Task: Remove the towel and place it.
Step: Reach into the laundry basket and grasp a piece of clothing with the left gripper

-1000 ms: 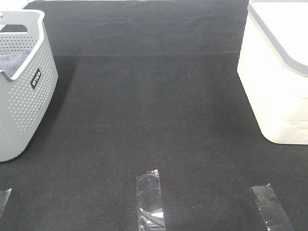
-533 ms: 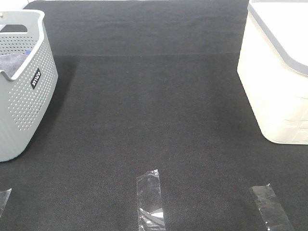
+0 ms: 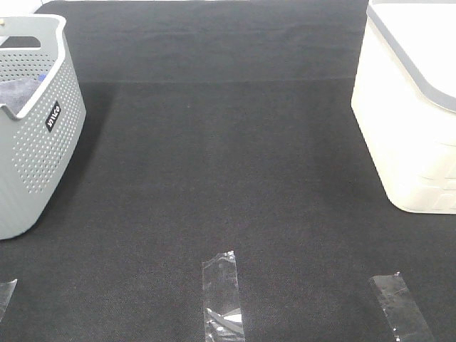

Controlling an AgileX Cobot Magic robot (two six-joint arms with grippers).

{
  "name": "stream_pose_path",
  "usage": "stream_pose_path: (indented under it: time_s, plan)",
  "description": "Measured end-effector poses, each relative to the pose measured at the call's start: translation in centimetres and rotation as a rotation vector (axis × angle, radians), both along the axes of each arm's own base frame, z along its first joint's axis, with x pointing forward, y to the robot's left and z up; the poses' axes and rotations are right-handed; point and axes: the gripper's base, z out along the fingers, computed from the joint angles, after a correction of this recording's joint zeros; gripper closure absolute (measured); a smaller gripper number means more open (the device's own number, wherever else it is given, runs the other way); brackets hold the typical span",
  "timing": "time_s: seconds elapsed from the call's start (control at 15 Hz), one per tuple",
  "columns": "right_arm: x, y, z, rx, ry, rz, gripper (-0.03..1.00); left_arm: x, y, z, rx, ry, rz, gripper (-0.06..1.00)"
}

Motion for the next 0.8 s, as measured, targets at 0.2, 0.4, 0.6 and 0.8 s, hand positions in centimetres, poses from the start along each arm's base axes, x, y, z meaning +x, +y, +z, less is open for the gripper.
stream_pose_path:
  time_s: [0.2, 0.4, 0.6, 0.8]
  plan:
    - [0.0, 0.0, 0.0, 0.000, 0.000, 0.000, 0.16, 0.0, 0.0, 0.0, 0.000, 0.000, 0.000, 0.24]
    - [0.0, 0.0, 0.0, 0.000, 0.000, 0.000, 0.16, 0.0, 0.0, 0.0, 0.000, 0.000, 0.000, 0.24]
    - [0.0, 0.0, 0.0, 0.000, 0.000, 0.000, 0.16, 0.0, 0.0, 0.3, -0.002, -0.018, 0.000, 0.24]
    - [0.0, 0.0, 0.0, 0.000, 0.000, 0.000, 0.16, 0.6, 0.1, 2.3, -0.023, -0.124, 0.019, 0.24]
